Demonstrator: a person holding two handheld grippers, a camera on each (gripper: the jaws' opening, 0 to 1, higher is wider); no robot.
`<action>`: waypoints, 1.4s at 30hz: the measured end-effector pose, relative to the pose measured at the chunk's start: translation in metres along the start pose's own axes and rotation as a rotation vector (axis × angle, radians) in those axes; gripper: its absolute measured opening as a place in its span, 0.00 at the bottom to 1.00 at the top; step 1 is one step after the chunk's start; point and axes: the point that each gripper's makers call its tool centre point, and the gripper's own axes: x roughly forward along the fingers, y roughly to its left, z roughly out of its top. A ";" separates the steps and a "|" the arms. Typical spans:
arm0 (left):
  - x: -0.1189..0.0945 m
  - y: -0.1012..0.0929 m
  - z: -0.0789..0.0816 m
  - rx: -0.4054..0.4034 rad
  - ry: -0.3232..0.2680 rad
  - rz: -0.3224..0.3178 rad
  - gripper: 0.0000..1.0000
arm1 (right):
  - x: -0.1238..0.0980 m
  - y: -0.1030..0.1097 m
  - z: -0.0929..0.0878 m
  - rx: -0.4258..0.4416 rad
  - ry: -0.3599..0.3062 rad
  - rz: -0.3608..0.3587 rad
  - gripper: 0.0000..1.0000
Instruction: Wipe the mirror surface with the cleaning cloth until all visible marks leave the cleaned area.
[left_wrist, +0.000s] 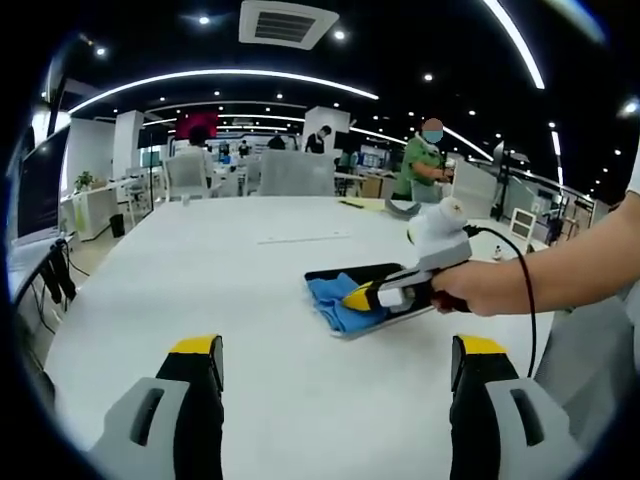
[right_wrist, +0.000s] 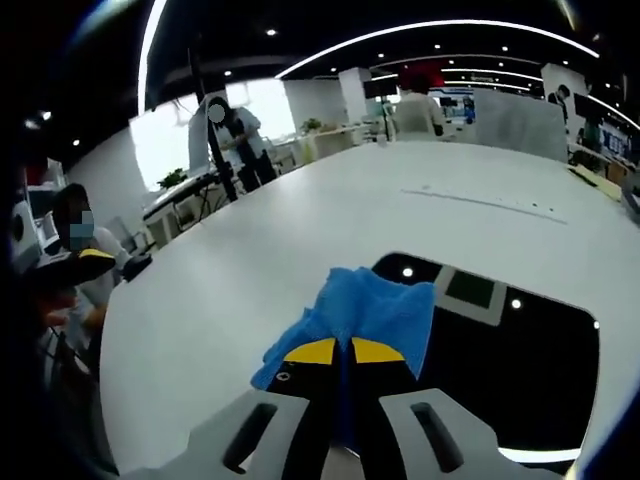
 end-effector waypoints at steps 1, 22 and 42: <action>0.000 0.000 0.000 -0.001 0.000 0.000 0.95 | -0.001 0.000 0.001 0.005 -0.003 0.001 0.00; 0.005 -0.008 0.006 0.015 -0.012 -0.023 0.96 | -0.040 0.000 0.024 0.021 -0.113 0.005 0.00; 0.009 -0.023 0.010 0.028 -0.020 -0.054 0.96 | -0.082 -0.002 0.021 0.023 -0.160 0.001 0.00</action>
